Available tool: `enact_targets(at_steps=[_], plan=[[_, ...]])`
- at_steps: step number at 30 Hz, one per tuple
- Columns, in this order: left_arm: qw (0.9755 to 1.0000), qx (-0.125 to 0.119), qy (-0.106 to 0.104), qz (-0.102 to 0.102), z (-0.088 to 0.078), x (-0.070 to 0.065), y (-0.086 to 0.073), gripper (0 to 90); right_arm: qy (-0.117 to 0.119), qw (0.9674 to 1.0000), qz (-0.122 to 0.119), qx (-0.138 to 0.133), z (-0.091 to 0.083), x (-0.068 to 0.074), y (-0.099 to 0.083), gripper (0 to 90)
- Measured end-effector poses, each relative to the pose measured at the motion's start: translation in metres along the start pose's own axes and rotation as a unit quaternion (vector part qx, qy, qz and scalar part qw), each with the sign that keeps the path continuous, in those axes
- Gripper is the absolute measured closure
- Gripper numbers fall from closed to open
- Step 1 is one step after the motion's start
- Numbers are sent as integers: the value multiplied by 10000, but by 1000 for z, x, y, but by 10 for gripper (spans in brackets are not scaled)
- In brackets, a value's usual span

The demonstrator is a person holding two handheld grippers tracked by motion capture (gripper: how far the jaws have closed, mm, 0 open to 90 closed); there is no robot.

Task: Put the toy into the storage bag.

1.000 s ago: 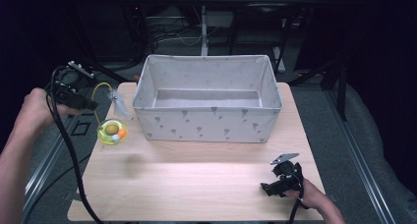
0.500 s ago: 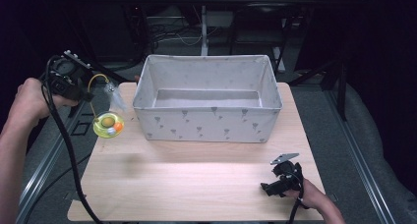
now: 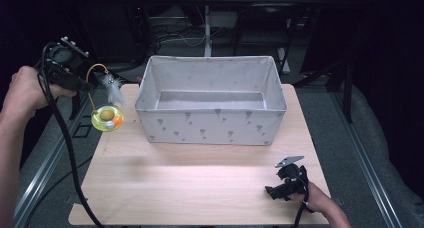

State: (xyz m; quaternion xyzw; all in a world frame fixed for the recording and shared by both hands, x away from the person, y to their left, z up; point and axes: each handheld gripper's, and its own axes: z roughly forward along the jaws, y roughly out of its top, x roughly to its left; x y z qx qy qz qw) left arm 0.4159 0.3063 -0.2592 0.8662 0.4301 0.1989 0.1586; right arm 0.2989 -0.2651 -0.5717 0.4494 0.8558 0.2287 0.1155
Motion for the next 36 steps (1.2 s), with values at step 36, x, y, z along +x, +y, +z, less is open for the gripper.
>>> enact_targets(at_steps=[36], plan=[[9961, -657, 531, 249, -69, -2, 86, 879, -9, 10000, -4, -34, 0, 0, 0, 0]])
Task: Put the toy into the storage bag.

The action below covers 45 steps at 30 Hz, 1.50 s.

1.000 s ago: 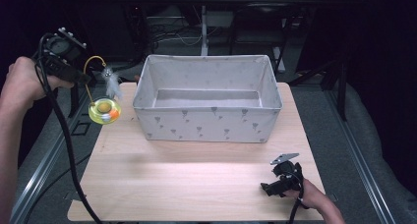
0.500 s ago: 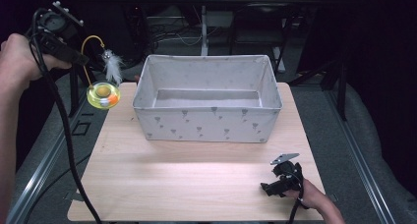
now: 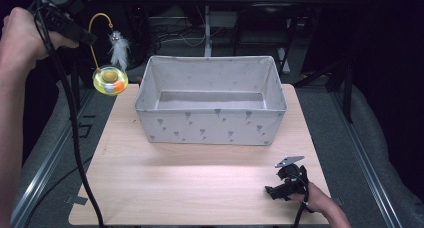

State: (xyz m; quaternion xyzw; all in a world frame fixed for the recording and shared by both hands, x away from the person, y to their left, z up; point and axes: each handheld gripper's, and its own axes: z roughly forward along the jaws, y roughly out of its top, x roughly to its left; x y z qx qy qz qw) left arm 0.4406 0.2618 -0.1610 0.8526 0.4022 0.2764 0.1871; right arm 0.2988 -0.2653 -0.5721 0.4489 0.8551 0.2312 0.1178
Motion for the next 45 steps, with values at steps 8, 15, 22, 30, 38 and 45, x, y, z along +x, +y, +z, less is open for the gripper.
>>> enact_targets(at_steps=[8, 15, 22, 30, 38, 45], plan=[[9996, 38, -99, 250, 4, -19, 28, 879, -7, 10000, -1, -17, 0, 0, 0, 0], [9993, 52, -169, 342, 11, -30, 44, 879, -15, 10000, 14, -9, 0, 0, 0, 0], [9984, 124, -198, 507, 19, -40, 56, 879, -7, 10000, 14, 12, 0, 1, 0, 0], [9980, 108, -272, 558, 31, -48, 68, 879, -3, 10000, 0, -4, 0, 0, -1, 0], [9964, 157, -411, 728, 45, -59, 80, 879, -3, 10000, 5, -1, 0, 1, -1, 0], [9952, 178, -542, 794, 58, -66, 86, 879, -4, 10000, 4, -4, 0, 1, -1, 0]])
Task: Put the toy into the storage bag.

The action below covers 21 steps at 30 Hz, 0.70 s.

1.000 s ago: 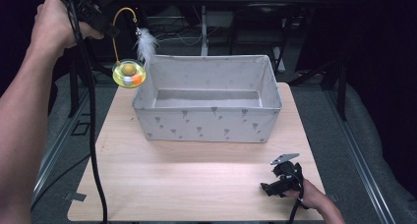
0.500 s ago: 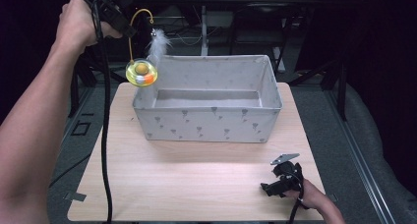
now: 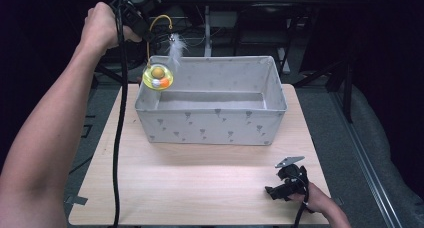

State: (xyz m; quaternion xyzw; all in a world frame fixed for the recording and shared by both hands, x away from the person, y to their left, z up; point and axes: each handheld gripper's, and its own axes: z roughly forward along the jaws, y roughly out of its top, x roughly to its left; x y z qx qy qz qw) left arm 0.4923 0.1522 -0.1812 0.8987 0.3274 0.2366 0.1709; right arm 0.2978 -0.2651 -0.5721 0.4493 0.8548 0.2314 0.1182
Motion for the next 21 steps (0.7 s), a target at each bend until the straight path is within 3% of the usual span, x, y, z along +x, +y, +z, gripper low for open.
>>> enact_targets(at_steps=[11, 21], plan=[[9997, 118, -212, -7, 34, -9, -2, 879, 11, 10000, -17, 2, 0, 0, 0, 0], [9989, 210, -399, -162, 63, -15, -14, 879, 16, 10000, -37, -26, 0, 0, 0, 0]])
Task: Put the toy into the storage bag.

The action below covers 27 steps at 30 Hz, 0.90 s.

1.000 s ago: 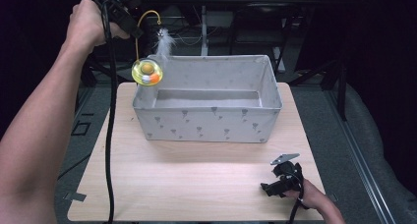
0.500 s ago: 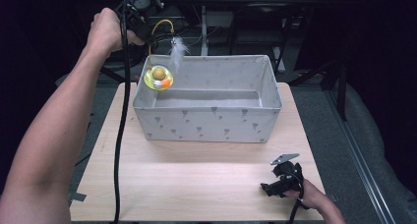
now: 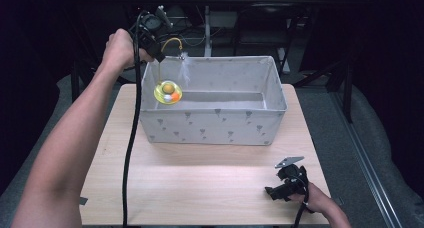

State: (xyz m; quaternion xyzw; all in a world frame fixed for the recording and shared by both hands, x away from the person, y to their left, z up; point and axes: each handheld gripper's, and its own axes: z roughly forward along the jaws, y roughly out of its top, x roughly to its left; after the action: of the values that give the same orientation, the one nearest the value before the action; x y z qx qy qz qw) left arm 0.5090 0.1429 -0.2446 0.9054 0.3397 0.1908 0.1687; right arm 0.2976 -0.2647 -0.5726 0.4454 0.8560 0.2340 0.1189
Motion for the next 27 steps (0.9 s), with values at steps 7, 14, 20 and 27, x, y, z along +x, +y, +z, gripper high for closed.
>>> enact_targets(at_steps=[7, 14, 20, 27], plan=[[9998, 98, -110, -152, 17, 1, -13, 879, -28, 10000, -42, 71, -1, 0, 1, 0], [9991, 183, -238, -296, 33, 5, -31, 879, 10, 10000, -24, 64, -1, 1, 1, 0], [9980, 239, -342, -475, 45, 9, -48, 879, 11, 10000, -50, 86, -1, 1, 1, 0], [9968, 408, -429, -540, 58, 10, -64, 879, 45, 10000, -29, 48, 0, 1, 0, 0]])
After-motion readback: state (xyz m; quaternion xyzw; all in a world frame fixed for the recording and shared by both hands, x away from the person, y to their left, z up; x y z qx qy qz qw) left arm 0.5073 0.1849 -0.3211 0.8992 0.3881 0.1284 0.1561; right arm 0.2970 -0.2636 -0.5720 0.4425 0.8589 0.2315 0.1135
